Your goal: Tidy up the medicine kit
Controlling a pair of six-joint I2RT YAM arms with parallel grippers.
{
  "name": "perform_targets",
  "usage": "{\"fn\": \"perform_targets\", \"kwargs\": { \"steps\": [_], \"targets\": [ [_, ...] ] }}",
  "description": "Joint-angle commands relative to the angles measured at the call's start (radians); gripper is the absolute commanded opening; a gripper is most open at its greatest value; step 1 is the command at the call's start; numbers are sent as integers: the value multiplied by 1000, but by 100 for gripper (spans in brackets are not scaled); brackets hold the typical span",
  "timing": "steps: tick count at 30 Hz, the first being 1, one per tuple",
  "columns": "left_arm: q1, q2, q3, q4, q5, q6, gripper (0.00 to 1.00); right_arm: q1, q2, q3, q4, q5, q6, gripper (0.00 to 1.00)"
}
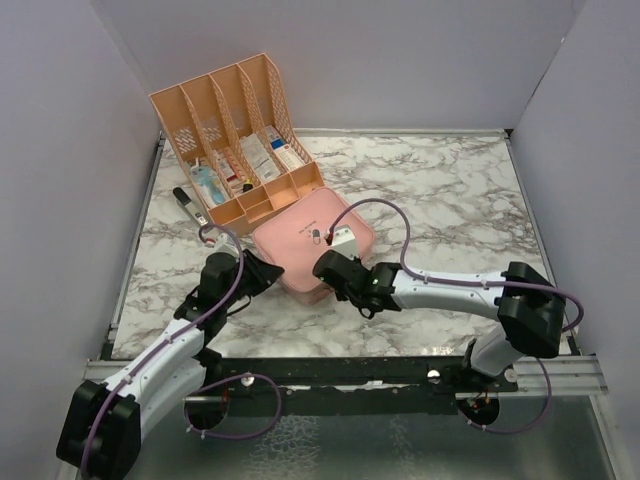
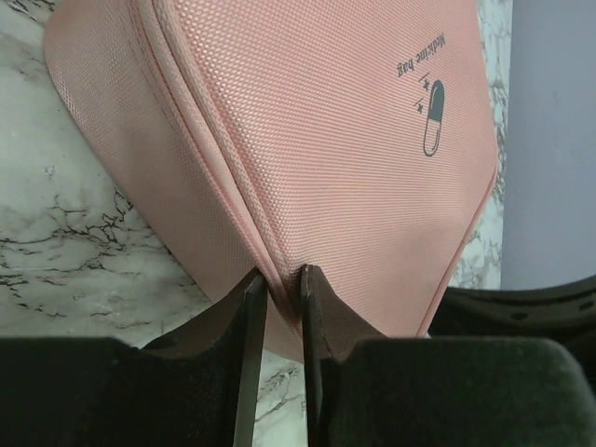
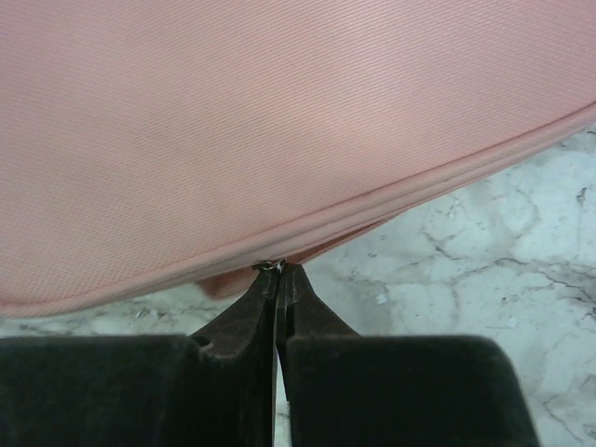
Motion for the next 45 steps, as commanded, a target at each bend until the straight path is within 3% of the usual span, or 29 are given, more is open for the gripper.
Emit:
{"fn": "perform_targets", "kwargs": {
  "steps": [1, 11, 22, 27, 35, 43, 45],
  "targets": [
    [20, 10, 43, -4, -67, 66, 0, -100, -24, -59, -4, 35, -83, 1],
    [21, 25, 54, -14, -41, 83, 0, -309, -57, -109, 129, -29, -205, 1],
    [22, 41, 77, -12, -13, 128, 0, -336, -120, -164, 106, -22, -183, 1],
    [21, 61, 91, -6, 1, 140, 0, -404, -148, -192, 120, -33, -192, 1],
    [21, 121, 131, 31, 30, 146, 0, -408, -303, -263, 151, -330, -251, 1],
    [26, 272, 235, 84, 66, 202, 0, -408, -436, -277, 11, -487, -207, 1],
    [27, 325, 276, 90, 87, 221, 9, -408, -457, -288, 6, -532, -192, 1]
  ]
}}
